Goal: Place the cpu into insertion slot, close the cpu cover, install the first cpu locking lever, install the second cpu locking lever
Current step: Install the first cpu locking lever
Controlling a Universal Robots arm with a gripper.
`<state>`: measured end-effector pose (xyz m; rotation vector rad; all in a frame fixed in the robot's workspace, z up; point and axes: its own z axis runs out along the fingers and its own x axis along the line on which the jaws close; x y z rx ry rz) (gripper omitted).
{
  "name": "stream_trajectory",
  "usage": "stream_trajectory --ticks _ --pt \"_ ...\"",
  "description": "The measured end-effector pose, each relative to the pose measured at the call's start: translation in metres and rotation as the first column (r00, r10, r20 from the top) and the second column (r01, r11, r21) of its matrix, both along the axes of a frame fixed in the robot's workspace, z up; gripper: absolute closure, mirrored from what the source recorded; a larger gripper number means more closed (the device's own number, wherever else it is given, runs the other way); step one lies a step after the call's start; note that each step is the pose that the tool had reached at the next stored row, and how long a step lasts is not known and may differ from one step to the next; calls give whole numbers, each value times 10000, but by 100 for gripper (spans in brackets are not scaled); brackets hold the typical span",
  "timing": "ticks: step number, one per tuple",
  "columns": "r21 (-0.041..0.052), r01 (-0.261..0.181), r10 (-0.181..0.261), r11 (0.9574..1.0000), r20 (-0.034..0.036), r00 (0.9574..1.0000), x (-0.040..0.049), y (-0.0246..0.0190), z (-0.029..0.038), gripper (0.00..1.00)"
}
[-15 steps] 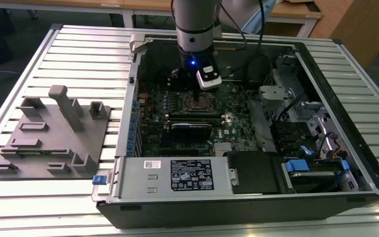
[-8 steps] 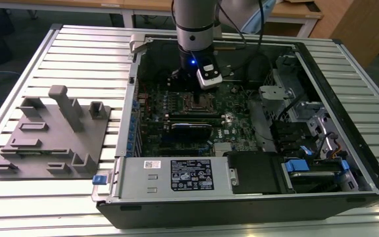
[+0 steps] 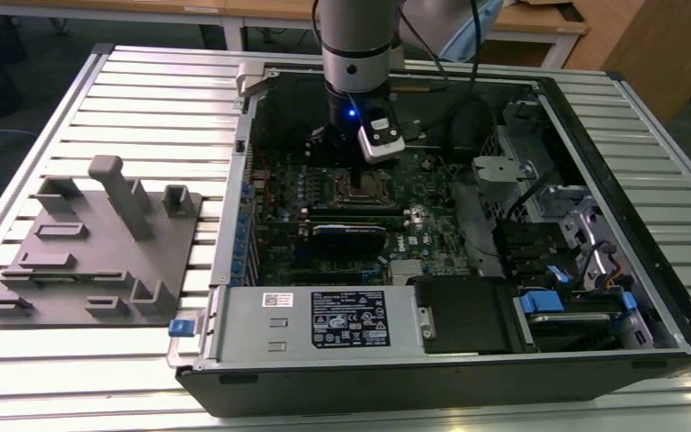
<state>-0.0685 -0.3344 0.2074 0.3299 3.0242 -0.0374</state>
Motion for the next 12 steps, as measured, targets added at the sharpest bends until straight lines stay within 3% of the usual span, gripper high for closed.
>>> stream_trajectory --ticks 5,9,12 --pt "3 -476 476 9989 -1 9989 0 0 -2 90" --pt "7 -1072 1072 9942 0 9942 3 0 -3 90" --pt "10 -1139 1139 9935 -10 9935 50 1 -6 90"
